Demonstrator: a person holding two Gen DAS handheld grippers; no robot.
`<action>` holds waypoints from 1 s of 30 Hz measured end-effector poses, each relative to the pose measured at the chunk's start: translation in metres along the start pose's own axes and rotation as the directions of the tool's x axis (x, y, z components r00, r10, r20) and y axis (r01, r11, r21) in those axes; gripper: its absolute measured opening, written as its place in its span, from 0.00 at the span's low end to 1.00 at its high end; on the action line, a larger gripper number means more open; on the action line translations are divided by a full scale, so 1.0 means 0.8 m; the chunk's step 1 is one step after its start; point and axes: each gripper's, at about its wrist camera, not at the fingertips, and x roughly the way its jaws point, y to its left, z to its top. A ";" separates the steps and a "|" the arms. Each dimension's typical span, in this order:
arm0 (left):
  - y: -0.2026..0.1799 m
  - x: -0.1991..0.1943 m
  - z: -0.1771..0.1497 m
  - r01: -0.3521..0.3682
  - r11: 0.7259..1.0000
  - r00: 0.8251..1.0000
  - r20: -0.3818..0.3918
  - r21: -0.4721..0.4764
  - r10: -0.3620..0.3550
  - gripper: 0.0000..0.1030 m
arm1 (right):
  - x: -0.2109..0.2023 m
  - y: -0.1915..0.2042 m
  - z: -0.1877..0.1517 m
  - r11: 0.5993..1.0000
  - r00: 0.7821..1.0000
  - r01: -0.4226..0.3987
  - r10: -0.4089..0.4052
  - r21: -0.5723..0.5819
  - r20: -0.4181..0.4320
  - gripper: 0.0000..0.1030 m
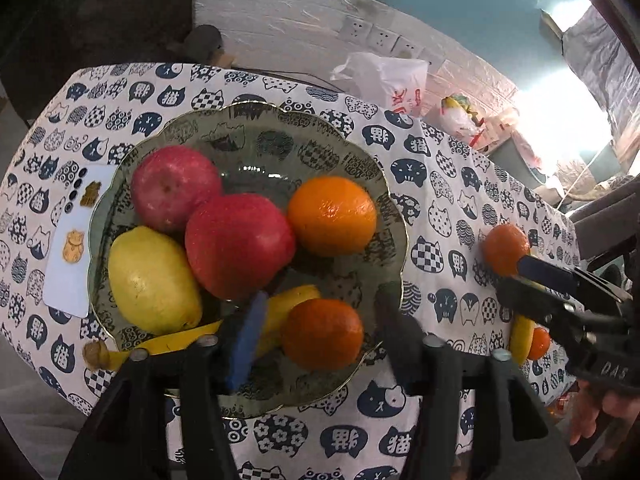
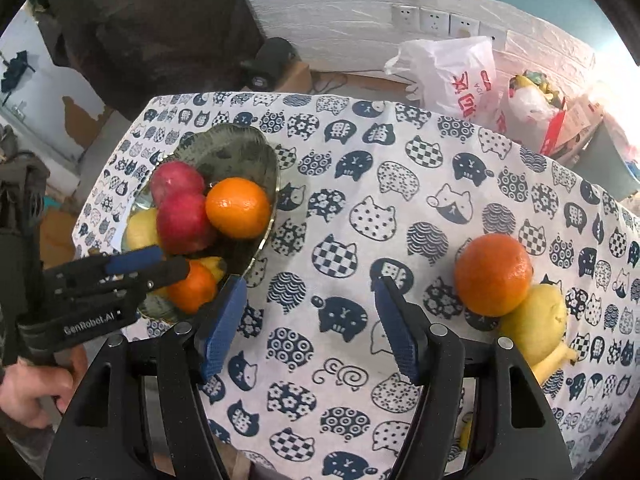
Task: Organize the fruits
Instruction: 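Open the left tool to release the tangerine on the plate, then move both open tools back over the remaining fruit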
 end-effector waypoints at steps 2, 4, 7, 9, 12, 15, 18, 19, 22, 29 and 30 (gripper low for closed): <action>-0.004 0.000 0.001 -0.003 1.000 1.000 -0.004 0.003 0.003 0.61 | -0.002 -0.003 -0.002 1.000 1.000 0.011 -0.011 -0.005 0.003 0.66; -0.007 0.000 0.003 -0.008 1.000 1.000 -0.009 0.003 0.008 0.65 | -0.005 -0.008 -0.004 1.000 1.000 0.018 -0.018 -0.007 0.007 0.66; -0.014 -0.003 0.003 -0.013 1.000 1.000 -0.003 0.012 0.013 0.66 | -0.010 -0.015 -0.006 1.000 1.000 0.024 -0.024 0.001 0.012 0.66; -0.022 -0.005 0.003 -0.003 1.000 1.000 -0.002 0.019 0.003 0.67 | -0.015 -0.019 -0.008 1.000 0.999 0.030 -0.030 0.006 0.019 0.66; -0.037 -0.007 0.003 -0.002 0.999 1.000 -0.001 0.042 0.002 0.70 | -0.023 -0.023 -0.011 0.998 0.998 0.055 -0.055 -0.003 0.030 0.69; -0.059 -0.008 0.001 0.007 0.997 1.000 0.000 0.079 -0.008 0.70 | -0.033 -0.031 -0.016 0.996 0.995 0.091 -0.090 -0.013 0.047 0.72; -0.077 -0.008 0.000 0.019 0.995 1.000 -0.004 0.103 -0.018 0.72 | -0.044 -0.044 -0.024 0.993 0.992 0.115 -0.114 -0.005 0.056 0.72; -0.085 -0.008 0.000 0.030 0.994 1.000 -0.008 0.109 -0.029 0.72 | -0.049 -0.052 -0.027 0.992 0.991 0.123 -0.123 0.004 0.059 0.72; -0.107 -0.006 -0.001 0.058 0.990 0.998 -0.025 0.128 -0.055 0.72 | -0.062 -0.074 -0.038 0.989 0.987 0.146 -0.148 0.035 0.065 0.72; -0.166 0.004 -0.010 0.106 0.973 0.993 -0.067 0.203 -0.094 0.73 | -0.081 -0.134 -0.075 0.973 0.979 0.200 -0.203 0.120 0.021 0.72; -0.174 0.007 -0.012 0.114 0.971 0.992 -0.078 0.210 -0.100 0.73 | -0.082 -0.140 -0.082 0.970 0.978 0.206 -0.209 0.128 0.011 0.72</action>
